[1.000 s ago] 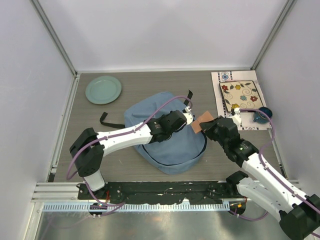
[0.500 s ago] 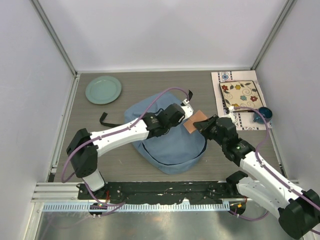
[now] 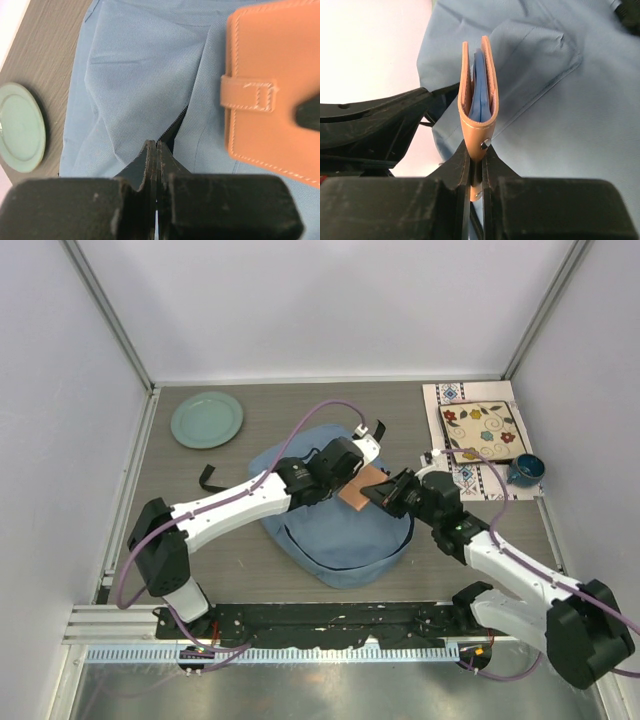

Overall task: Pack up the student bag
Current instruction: Place the personal item in the student bag.

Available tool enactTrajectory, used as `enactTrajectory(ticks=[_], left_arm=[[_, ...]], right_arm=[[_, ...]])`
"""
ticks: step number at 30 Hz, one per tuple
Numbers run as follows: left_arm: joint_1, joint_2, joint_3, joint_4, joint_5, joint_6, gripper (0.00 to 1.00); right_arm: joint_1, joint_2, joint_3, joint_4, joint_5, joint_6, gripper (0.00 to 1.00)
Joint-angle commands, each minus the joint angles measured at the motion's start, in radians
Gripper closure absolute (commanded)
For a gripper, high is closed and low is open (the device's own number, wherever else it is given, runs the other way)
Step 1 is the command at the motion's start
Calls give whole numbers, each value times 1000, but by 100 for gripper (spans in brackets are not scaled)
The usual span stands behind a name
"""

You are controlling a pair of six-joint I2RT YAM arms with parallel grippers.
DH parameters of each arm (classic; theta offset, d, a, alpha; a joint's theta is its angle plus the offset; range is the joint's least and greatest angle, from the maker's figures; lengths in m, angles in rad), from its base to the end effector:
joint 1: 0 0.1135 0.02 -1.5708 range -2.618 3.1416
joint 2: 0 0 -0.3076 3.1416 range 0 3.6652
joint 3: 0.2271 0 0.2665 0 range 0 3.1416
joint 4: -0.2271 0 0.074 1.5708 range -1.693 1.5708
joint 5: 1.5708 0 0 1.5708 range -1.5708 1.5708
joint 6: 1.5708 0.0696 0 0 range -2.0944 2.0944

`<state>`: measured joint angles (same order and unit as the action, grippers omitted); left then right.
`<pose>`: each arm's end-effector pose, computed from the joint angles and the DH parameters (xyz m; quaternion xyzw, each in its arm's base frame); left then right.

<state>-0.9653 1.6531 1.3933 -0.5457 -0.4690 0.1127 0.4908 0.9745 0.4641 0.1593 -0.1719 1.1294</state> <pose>0.2569 -0.3159 0.3132 0.3887 0.8189 0.0461 0.4198 0.2034 0.1222 0.2445 0.2097 0.7909 0.4619 0.3424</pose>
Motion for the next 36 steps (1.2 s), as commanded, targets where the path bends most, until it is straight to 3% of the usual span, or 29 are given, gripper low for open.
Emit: enactTrajectory(ticks=[1,18,28,36], left_arm=[[8,-59,49,38,-13,-54,100],[11,-85,33,116,-77,-168,100],[13,-81,41,125,-99,-179,100],[13,-145,-14,144,-22,-186,100]], right_arm=[[5,68,-8,247,-136,73,99],[63,342,-25,442,-242,259,99],[121,342,-21,454,-281,276,99],[92,457,19,695,-302,319,99]])
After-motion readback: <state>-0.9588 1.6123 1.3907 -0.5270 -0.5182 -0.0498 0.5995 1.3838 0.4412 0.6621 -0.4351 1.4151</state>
